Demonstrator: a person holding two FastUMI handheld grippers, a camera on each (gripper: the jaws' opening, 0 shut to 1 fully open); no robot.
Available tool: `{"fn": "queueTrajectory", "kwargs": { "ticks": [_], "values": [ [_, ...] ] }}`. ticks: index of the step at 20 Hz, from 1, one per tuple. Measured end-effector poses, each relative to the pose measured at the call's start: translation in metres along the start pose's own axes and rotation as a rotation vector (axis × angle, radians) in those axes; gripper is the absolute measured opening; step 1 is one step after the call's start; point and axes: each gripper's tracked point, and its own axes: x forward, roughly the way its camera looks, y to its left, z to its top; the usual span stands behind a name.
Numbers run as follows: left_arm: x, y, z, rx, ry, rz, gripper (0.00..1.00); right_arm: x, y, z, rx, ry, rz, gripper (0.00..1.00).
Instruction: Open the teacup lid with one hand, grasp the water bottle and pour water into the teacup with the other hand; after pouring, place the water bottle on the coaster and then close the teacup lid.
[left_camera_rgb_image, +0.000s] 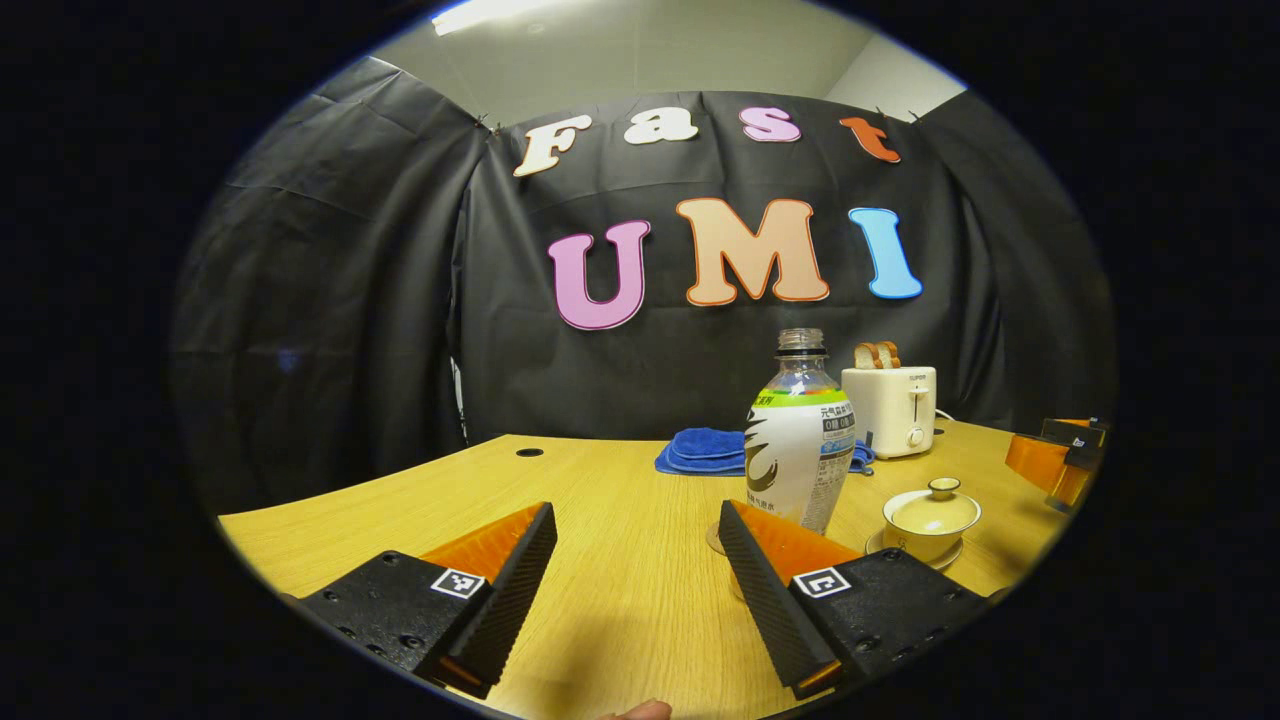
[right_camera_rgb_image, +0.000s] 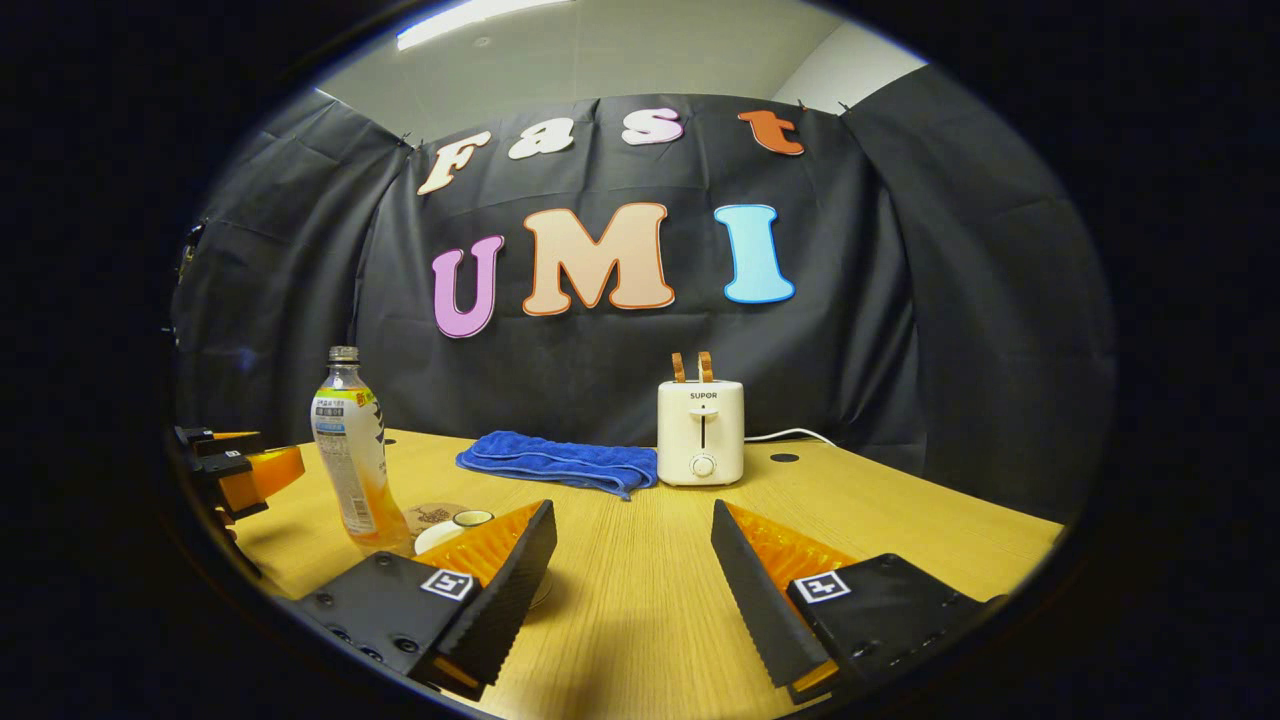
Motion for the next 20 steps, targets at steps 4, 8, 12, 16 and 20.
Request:
{"fn": "queueTrajectory", "kwargs": {
  "ticks": [4,8,12,16,20],
  "values": [
    [0.000,0.000,-0.001,0.000,0.000,0.000,0.95,0.000,0.000,0.000,0.000,0.000,0.000,0.99],
    [0.000,0.000,-0.001,-0.001,-0.001,0.000,0.95,0.001,0.003,0.000,0.001,0.002,0.009,0.99],
    [0.000,0.000,-0.001,-0.001,-0.001,0.000,0.95,0.003,0.004,0.000,0.003,0.003,0.013,0.96],
    [0.001,0.000,-0.001,-0.001,-0.001,-0.001,0.95,0.007,0.015,0.000,0.038,0.030,0.059,0.99],
    [0.001,0.000,-0.001,-0.002,-0.001,-0.001,0.95,0.014,0.035,0.006,0.027,0.044,0.115,0.99]
  ]
}}
